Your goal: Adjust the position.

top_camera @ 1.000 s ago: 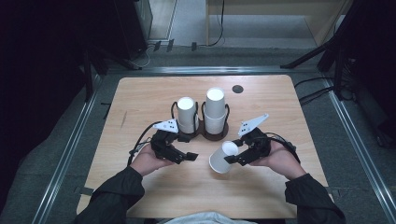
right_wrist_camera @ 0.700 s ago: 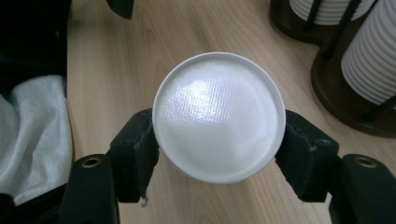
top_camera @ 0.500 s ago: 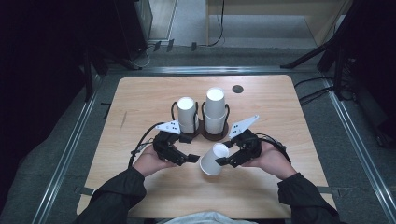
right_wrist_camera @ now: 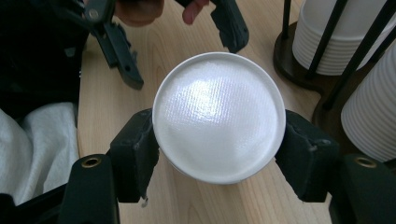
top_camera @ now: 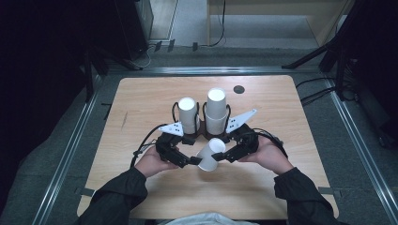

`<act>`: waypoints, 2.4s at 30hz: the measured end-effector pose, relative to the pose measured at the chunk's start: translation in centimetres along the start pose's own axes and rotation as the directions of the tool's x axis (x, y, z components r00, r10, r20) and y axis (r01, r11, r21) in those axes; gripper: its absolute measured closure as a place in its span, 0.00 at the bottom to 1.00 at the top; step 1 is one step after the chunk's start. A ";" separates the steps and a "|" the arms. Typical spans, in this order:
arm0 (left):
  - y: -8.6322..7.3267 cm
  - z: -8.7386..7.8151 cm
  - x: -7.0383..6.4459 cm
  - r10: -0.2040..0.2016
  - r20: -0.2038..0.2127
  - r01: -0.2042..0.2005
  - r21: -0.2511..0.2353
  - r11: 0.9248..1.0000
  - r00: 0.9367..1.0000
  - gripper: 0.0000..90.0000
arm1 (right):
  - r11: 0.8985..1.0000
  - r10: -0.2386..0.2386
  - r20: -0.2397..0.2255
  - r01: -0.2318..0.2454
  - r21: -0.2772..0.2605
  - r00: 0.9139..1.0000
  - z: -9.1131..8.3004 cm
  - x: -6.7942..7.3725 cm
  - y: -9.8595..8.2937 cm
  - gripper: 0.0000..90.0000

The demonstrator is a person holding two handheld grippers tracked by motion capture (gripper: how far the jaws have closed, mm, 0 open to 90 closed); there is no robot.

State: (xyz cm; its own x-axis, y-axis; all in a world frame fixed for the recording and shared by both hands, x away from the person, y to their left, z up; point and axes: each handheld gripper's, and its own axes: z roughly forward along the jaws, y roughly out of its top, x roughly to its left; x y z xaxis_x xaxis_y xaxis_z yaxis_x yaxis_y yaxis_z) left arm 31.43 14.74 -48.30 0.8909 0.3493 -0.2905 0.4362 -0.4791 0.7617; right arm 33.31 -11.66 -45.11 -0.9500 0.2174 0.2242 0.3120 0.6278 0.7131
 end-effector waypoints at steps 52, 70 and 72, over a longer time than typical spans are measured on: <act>0.8 -1.0 0.1 0.114 0.009 -0.114 0.010 0.993 0.993 0.30 | 0.996 0.017 -0.032 -0.019 -0.082 0.999 -0.4 0.1 1.7 0.27; 2.9 -2.3 0.4 0.190 0.050 -0.195 0.178 0.964 0.981 0.30 | 0.996 0.019 0.019 -0.018 -0.088 1.000 -0.8 0.6 -2.4 0.29; 3.8 -2.0 0.2 0.229 0.045 -0.233 0.221 0.947 0.972 0.30 | 0.997 0.016 0.026 -0.013 -0.081 1.000 -0.7 0.5 -2.6 0.29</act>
State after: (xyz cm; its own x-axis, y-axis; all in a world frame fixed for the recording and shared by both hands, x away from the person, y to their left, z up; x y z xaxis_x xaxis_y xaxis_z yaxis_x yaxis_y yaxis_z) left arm 33.04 14.61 -44.31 0.9718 0.1937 -0.1343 0.2335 -0.7130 0.6611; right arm 31.99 -13.70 -46.37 -0.9443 0.2469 0.2176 0.3224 0.5619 0.7618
